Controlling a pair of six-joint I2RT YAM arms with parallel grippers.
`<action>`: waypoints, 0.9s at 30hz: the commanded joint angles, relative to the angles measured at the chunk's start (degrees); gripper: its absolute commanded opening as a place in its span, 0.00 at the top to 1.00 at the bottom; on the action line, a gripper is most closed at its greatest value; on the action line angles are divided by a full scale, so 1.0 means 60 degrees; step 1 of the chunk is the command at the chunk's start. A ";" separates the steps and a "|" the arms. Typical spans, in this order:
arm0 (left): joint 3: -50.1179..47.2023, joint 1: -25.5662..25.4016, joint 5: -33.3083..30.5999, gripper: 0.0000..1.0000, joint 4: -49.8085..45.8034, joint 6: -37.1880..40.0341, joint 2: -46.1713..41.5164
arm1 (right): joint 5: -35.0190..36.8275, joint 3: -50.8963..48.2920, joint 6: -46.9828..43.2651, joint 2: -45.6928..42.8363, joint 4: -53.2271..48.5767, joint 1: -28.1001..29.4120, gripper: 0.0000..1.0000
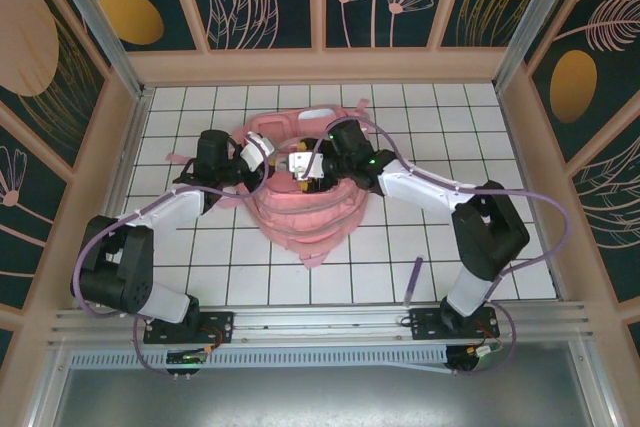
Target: Pack the student bag
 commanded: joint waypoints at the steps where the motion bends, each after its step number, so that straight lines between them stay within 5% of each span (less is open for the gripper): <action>1: 0.0462 -0.0009 0.0807 1.00 0.0055 0.0020 -0.0130 | 0.1495 -0.0503 0.0372 -0.0541 0.0891 -0.0327 0.01; 6: 0.0294 -0.0005 0.0898 1.00 0.0368 -0.0027 -0.0101 | 0.1003 -0.2046 0.0400 -0.2220 0.0813 -0.0456 0.01; 12: 0.0520 -0.0008 0.1094 1.00 0.0068 0.0156 0.0064 | 0.0629 -0.3035 0.2858 -0.3857 0.0740 -0.0521 0.01; 14: 0.0700 -0.0003 0.1049 1.00 -0.0127 0.0280 0.0112 | 0.1388 -0.2903 0.4814 -0.4053 0.0945 -0.0514 0.01; 18: 0.0988 -0.0012 0.0900 1.00 -0.0171 0.0072 0.0153 | 0.6971 -0.1279 1.2624 -0.3796 -0.1403 -0.0833 0.01; 23: 0.1172 -0.0017 0.0964 1.00 -0.0020 -0.0140 0.0435 | 0.5033 -0.0806 1.9308 -0.3353 -0.6237 -0.2644 0.02; 27: 0.0765 -0.0088 0.1024 0.99 0.0504 0.0146 0.0341 | 0.3073 -0.2207 2.0371 -0.2853 -0.8490 -0.2876 0.02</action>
